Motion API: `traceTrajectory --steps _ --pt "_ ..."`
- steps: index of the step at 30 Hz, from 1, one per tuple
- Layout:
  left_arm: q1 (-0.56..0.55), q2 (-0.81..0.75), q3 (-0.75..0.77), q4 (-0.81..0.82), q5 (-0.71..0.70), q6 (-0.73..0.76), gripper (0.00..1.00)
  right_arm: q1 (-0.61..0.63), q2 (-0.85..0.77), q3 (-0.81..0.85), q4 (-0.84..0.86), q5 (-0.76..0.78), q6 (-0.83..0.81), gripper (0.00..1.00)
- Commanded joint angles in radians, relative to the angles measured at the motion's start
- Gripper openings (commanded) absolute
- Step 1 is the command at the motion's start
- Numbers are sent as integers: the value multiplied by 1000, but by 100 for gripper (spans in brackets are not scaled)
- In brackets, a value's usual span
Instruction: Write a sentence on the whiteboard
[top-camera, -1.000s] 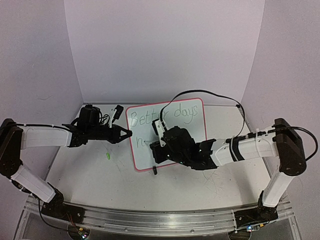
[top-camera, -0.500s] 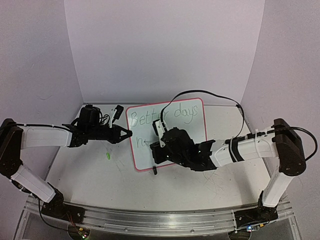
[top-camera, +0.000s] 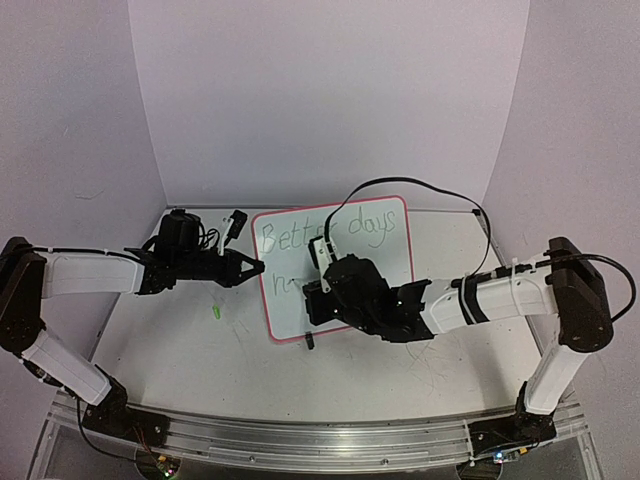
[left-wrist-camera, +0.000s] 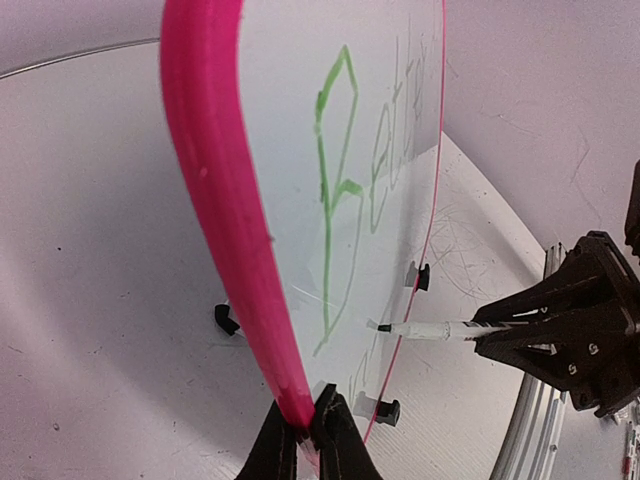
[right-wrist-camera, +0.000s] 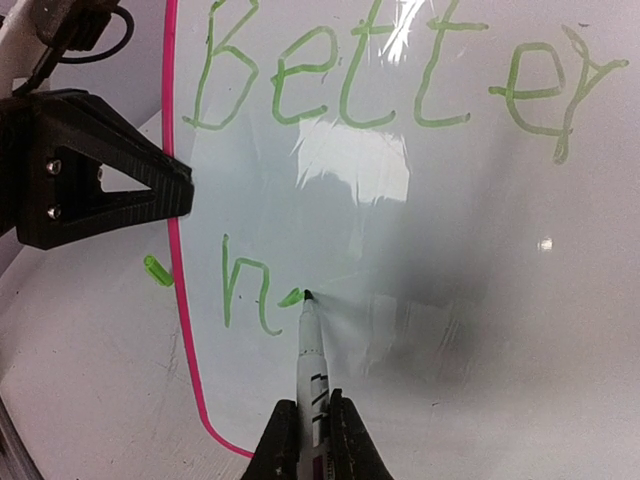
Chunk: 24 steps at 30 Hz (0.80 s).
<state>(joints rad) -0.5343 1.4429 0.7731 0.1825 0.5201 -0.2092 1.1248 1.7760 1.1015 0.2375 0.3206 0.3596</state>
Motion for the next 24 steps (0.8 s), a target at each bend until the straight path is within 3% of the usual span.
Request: traceTrajectory --steps 1,24 --pt "-12 27 30 -38 -91 73 0 -18 3 45 5 51 -29 0" --pt "-12 30 32 -39 -95 76 0 -4 8 4 1 -34 -20 0"
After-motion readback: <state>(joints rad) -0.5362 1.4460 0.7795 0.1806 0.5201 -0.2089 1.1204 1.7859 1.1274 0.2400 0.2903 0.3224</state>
